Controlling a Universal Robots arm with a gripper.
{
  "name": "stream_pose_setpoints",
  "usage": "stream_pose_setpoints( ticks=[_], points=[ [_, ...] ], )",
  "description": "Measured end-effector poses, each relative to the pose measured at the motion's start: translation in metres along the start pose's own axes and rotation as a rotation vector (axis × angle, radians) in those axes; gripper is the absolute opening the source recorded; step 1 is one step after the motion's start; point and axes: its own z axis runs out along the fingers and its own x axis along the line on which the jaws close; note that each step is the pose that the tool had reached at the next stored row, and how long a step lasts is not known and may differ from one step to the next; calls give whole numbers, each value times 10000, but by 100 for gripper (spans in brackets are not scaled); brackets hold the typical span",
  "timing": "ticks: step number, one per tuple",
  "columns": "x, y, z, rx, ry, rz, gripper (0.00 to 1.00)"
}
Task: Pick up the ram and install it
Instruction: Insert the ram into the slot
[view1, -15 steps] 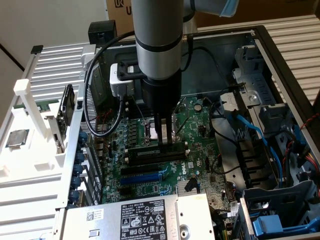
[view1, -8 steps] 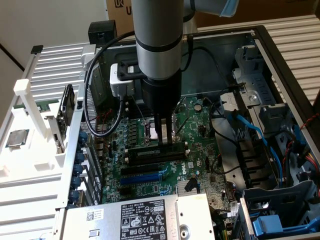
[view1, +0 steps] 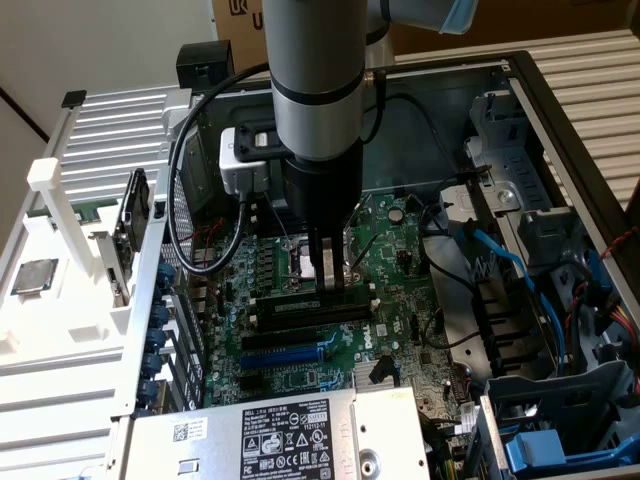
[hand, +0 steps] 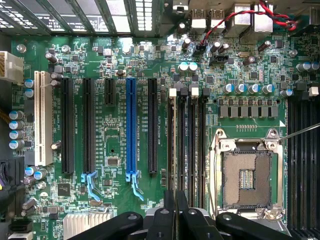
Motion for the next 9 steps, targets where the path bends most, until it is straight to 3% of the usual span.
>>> stream_pose_setpoints(
  ticks=[9],
  points=[
    [-3, 1, 4, 0, -2, -22, 13]
  ],
)
